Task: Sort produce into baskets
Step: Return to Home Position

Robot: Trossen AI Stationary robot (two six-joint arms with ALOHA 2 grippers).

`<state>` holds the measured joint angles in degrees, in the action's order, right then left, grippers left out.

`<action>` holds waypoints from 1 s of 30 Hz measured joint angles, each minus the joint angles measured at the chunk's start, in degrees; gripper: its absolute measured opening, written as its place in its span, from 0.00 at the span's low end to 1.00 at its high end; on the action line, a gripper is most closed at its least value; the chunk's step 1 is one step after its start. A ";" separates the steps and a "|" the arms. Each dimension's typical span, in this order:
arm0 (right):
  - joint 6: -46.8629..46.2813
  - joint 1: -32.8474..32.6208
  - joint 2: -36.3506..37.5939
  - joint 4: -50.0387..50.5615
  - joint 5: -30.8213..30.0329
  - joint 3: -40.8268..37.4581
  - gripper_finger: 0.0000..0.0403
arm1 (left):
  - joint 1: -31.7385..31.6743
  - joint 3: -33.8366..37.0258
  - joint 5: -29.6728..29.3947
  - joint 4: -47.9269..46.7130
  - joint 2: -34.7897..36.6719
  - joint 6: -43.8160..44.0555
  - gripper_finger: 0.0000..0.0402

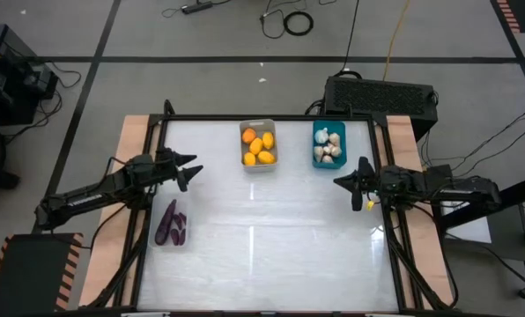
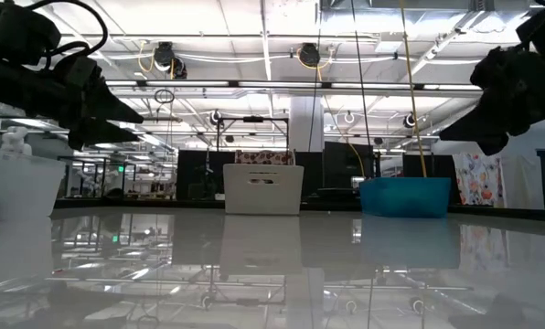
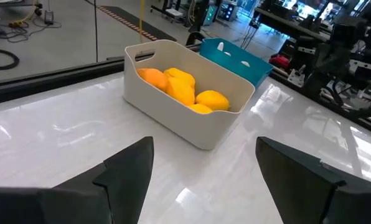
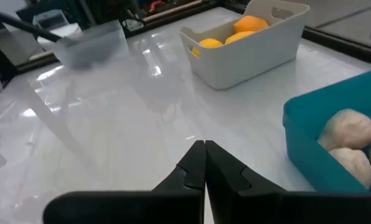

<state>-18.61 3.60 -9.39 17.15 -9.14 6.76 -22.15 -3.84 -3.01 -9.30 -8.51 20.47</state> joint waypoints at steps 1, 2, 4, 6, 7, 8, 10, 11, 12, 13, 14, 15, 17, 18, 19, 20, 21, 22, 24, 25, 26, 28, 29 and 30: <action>0.03 0.00 0.00 0.42 0.08 0.00 0.00 | 0.00 0.02 -0.01 0.00 0.00 0.05 0.72; -0.02 0.00 0.00 1.19 0.20 0.00 0.00 | 0.00 0.02 -0.01 0.00 0.00 0.39 0.72; 2.32 0.02 -0.09 -0.63 -1.72 -0.44 0.00 | 0.00 0.04 -0.01 0.14 0.00 3.68 0.72; 8.63 0.04 -0.11 -11.32 -5.68 -1.62 0.00 | 0.00 0.12 -0.04 0.70 0.00 6.33 0.72; 11.57 0.09 -0.09 -16.81 -7.23 -2.24 0.00 | 0.00 0.17 -0.06 1.13 0.00 7.09 0.72; 13.61 0.09 0.05 -20.83 -7.66 -2.88 0.00 | 0.00 0.22 -0.06 1.39 0.00 7.54 0.72; 16.28 0.09 -0.01 -23.06 -7.73 -3.92 0.00 | 0.00 0.26 -0.08 1.71 0.00 7.58 0.72; 16.39 0.09 -0.07 -21.02 -7.36 -4.17 0.00 | 0.00 0.26 -0.08 1.79 0.00 7.61 0.72; 15.91 0.09 -0.09 -19.09 -7.23 -4.26 0.00 | 0.00 0.26 -0.10 1.78 0.00 7.59 0.72; 14.93 0.07 -0.11 -17.57 -7.22 -4.26 0.00 | 0.00 0.26 -0.09 1.82 0.00 7.61 0.72; 13.84 0.07 -0.11 -15.88 -7.21 -4.25 0.00 | 0.00 0.26 -0.10 1.89 0.00 7.61 0.72; 12.21 0.07 -0.19 -15.20 -7.05 -4.19 0.00 | 0.00 0.26 -0.10 1.90 0.00 7.61 0.72; 8.72 0.07 -0.50 -15.96 -7.06 -4.15 0.00 | 0.00 0.26 -0.10 1.93 0.00 7.61 0.72; 7.39 0.07 -0.55 -15.87 -7.03 -4.15 0.00 | 0.00 0.26 -0.12 1.95 0.00 7.61 0.72; 6.54 0.07 -0.55 -15.62 -7.03 -4.15 0.00 | 0.00 0.26 -0.12 1.99 0.00 7.61 0.72; 5.88 0.07 -0.55 -15.59 -7.04 -4.15 0.00 | 0.00 0.26 -0.12 1.99 0.00 7.61 0.72; 5.74 0.07 -0.53 -15.50 -7.05 -4.15 0.00 | 0.00 0.26 -0.12 2.01 0.00 7.61 0.72; 5.76 0.07 -0.54 -15.40 -7.05 -4.15 0.00 | 0.00 0.26 -0.12 2.03 0.00 7.61 0.72; 5.76 0.07 -0.55 -15.35 -7.05 -4.15 0.00 | 0.00 0.26 -0.12 2.08 0.00 7.62 0.72; 5.76 0.07 -0.55 -15.36 -7.05 -4.15 0.00 | 0.00 0.26 -0.12 2.10 0.00 7.61 0.72; 5.76 0.07 -0.55 -15.35 -7.05 -4.15 0.00 | 0.00 0.26 -0.12 2.12 0.00 7.61 0.72; 5.76 0.07 -0.55 -15.35 -7.05 -4.15 0.00 | 0.00 0.26 -0.12 2.14 0.00 7.63 0.72; 5.76 0.07 -0.55 -15.35 -7.05 -4.15 0.00 | 0.00 0.24 -0.12 2.15 0.00 7.61 0.72; 5.76 0.07 -0.55 -15.35 -7.05 -4.15 0.00 | 0.00 0.24 -0.12 2.14 0.00 7.61 0.72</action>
